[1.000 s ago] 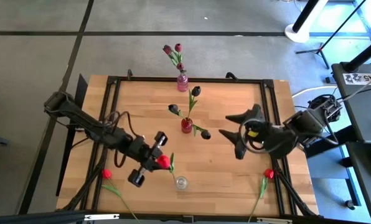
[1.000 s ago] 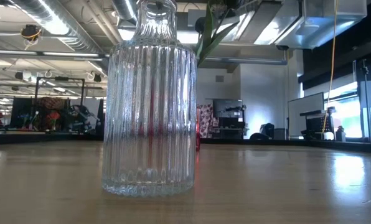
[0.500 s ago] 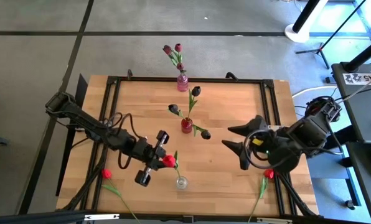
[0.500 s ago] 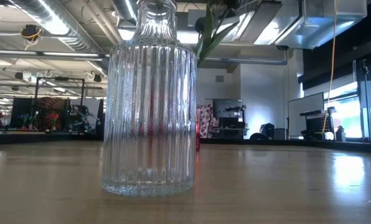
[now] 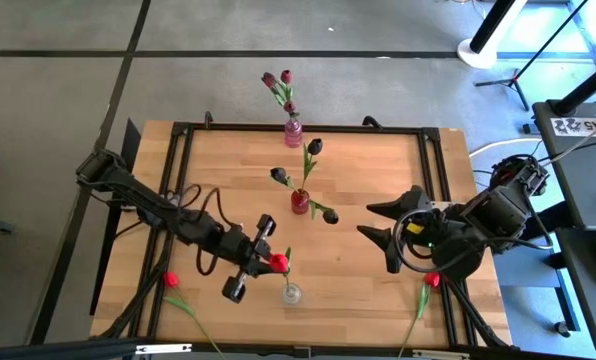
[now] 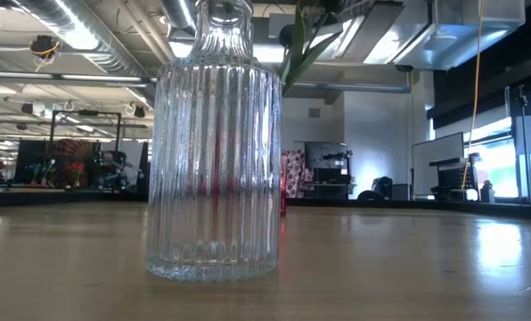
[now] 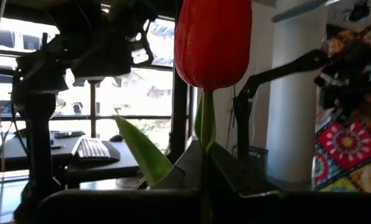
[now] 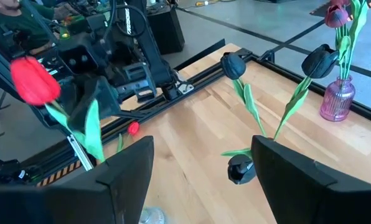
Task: Sort flowers into vase by color
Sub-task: Put the top red tulip into the transparent vase
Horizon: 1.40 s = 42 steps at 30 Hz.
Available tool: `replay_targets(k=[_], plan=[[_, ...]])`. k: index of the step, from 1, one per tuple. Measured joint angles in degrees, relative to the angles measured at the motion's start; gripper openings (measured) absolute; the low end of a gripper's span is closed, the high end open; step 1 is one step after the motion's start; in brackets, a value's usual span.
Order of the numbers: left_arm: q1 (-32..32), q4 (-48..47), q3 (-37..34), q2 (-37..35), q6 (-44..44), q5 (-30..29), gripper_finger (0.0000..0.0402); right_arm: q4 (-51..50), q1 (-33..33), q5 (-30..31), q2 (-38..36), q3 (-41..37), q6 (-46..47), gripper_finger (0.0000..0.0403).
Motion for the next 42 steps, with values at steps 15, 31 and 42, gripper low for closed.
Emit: replay_targets(k=[15,31,42], plan=[[-1.15,-8.67,0.00,0.96,1.46,-0.61,0.0042,-0.10,-0.07,-10.81,0.44,-1.67,4.28,0.0269],[-6.26,-28.50,-0.02,-4.27,-3.47,-7.93,0.0150,-7.89,0.00,-46.56,0.50,-22.10,57.71,0.0269],[-6.82,-34.81,-0.02,-9.01,-5.10,-12.48,0.0158,-1.04,0.00,-70.15,0.26,-42.57,67.38,0.0269]])
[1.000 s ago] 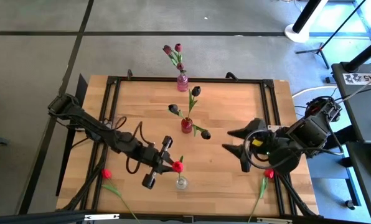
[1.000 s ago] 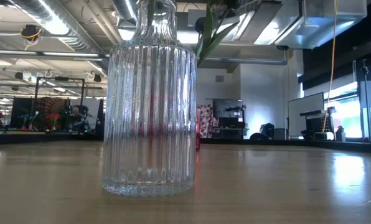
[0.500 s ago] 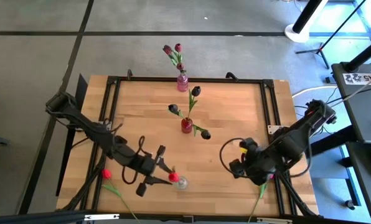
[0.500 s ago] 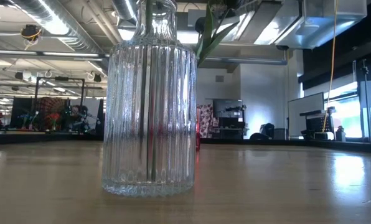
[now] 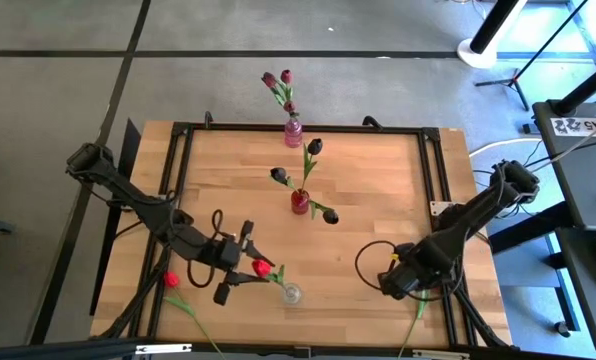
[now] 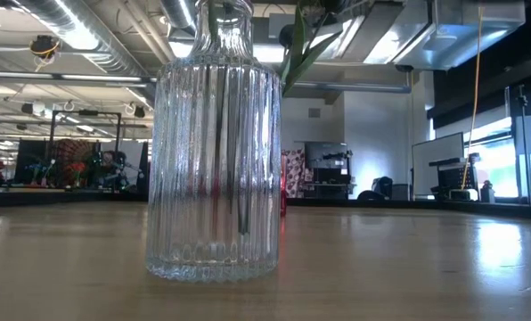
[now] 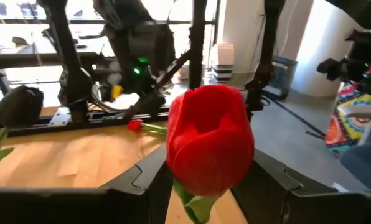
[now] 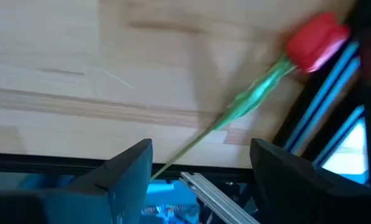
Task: Sort flowers into vase by color
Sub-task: Put the top red tulip into the transparent vase
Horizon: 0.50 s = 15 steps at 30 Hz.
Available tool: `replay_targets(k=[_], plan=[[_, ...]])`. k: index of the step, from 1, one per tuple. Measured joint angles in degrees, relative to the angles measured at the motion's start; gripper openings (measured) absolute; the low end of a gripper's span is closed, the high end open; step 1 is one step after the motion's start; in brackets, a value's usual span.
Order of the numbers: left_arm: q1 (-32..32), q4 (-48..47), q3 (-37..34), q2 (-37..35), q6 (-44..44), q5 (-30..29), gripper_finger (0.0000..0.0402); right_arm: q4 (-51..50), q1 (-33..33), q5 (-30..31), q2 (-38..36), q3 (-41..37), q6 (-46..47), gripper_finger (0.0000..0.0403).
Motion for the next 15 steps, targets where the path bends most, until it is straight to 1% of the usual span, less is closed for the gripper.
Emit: replay_targets(k=[3,6,8,11,15], plan=[[-0.30,-0.69,0.00,0.07,0.04,-0.38,0.0162,5.37,0.00,-1.52,0.00,-4.12,-0.03,0.0269],[-0.30,-1.75,0.00,0.07,-2.53,1.02,0.0168,7.53,0.00,-1.89,0.00,-5.87,-0.07,0.0269],[-0.30,-3.25,0.00,0.07,-4.39,2.05,0.0174,7.31,0.00,-1.90,0.00,-6.36,-0.90,0.0269],[-0.32,-3.53,0.00,0.07,-6.21,2.05,0.0183,7.43,-0.04,-1.85,0.00,-6.45,-2.75,0.0269],[-0.30,-5.04,0.00,0.99,-5.27,0.02,0.0193,7.35,-0.08,-0.61,0.00,-6.45,-3.28,0.0269]])
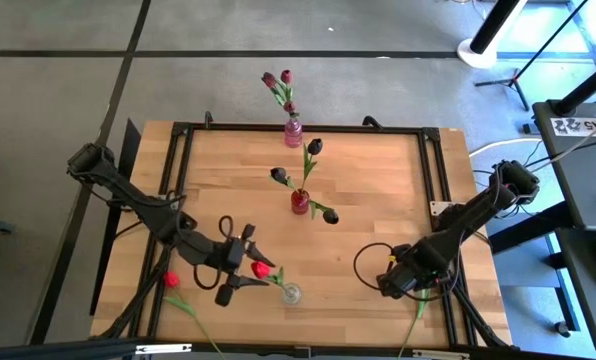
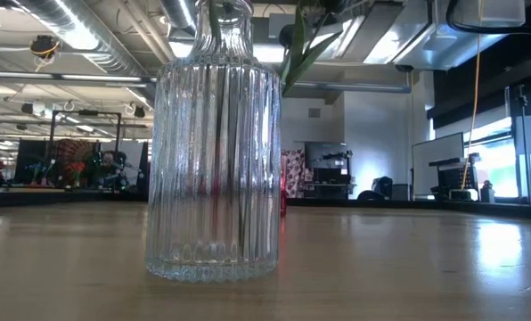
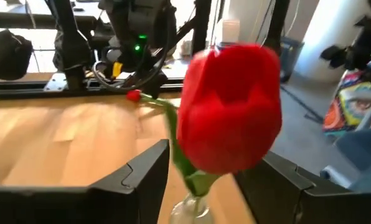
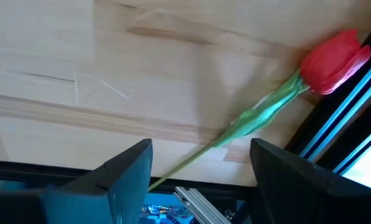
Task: Sort flowers into vase by color
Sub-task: Put the top red tulip into the transparent vase, then put the right red tulip into the transparent vase
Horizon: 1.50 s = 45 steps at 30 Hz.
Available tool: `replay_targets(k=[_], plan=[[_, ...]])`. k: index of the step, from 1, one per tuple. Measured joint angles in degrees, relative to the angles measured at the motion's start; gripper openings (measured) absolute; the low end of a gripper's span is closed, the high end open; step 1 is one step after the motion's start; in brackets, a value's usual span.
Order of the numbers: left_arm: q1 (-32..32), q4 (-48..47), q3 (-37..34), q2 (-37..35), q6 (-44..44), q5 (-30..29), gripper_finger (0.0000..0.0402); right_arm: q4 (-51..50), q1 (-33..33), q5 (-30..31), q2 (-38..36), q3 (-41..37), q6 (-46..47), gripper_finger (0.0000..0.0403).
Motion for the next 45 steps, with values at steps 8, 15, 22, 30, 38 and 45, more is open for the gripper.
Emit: replay_targets(k=[8,15,22,30,38,45], plan=[[-0.43,-5.52,-0.02,-0.32,1.38,-0.49,0.0212,-0.17,0.02,-0.77,-0.01,-0.22,0.45,0.0269],[-2.50,-13.56,-0.02,-2.89,-2.44,-2.54,0.0213,2.07,0.04,-9.88,-0.02,-5.40,0.66,0.0269],[-6.38,-30.89,-0.02,-8.41,-22.08,-2.64,0.0212,9.52,0.57,-12.84,-0.02,-13.73,1.08,0.0269],[-11.37,-45.90,-0.02,-10.28,-38.78,-5.11,0.0212,22.40,0.35,-15.31,-0.23,-24.43,6.08,0.0263],[-12.68,-46.40,-0.02,-10.28,-40.84,-11.06,0.0212,26.08,0.37,-13.17,-0.17,-26.60,8.21,0.0153],[-11.95,-46.38,-0.02,-10.28,-39.54,-22.46,0.0212,25.01,0.63,-2.81,0.04,-21.92,11.07,0.0014]])
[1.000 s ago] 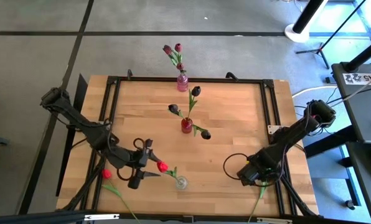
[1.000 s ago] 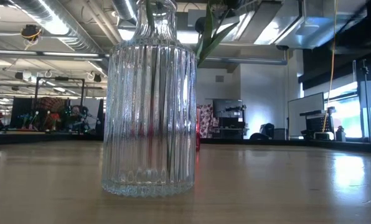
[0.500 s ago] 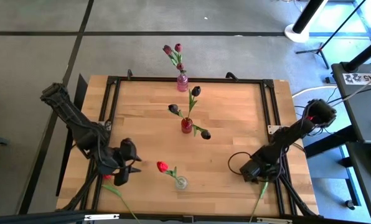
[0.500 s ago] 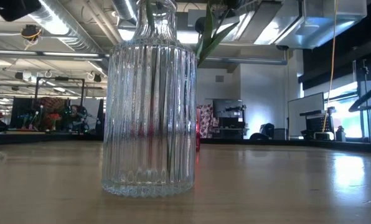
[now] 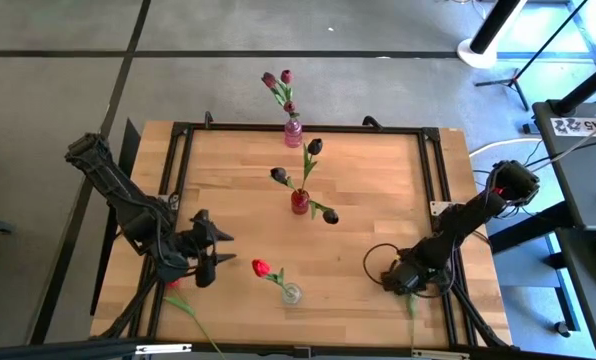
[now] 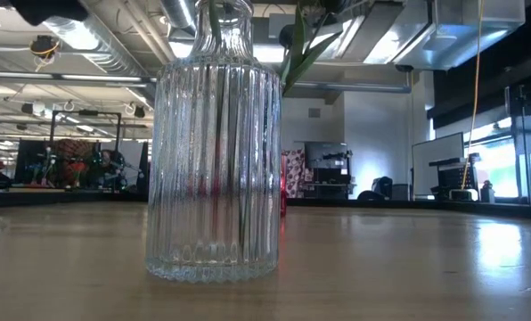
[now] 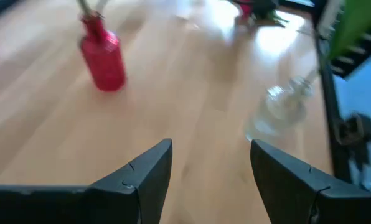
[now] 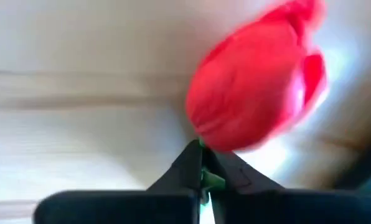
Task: Sort flowers into vase by color
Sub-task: Put the right red tulip into the transparent vase
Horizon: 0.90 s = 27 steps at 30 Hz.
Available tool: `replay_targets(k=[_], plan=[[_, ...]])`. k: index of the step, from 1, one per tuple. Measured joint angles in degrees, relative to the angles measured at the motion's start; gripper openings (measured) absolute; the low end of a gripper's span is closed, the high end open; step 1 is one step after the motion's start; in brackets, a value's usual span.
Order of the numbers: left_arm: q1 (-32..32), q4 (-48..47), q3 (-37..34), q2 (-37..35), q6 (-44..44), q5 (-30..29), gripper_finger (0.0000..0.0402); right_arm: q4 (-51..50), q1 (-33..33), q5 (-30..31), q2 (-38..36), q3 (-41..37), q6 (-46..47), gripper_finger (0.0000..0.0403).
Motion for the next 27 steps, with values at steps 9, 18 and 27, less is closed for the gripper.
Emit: replay_targets(k=[9,18,27], plan=[[3.32,3.08,0.00,0.00,-0.89,-2.85,0.0212,-6.29,-0.13,33.95,0.09,20.51,-13.63,0.0021],[7.54,7.28,0.00,0.00,1.90,-5.77,0.0212,-5.78,-0.20,64.44,0.04,37.56,-48.44,0.0020],[8.97,6.64,0.00,0.00,1.51,0.94,0.0212,12.24,-1.53,60.34,0.02,38.69,-79.38,0.0005]])
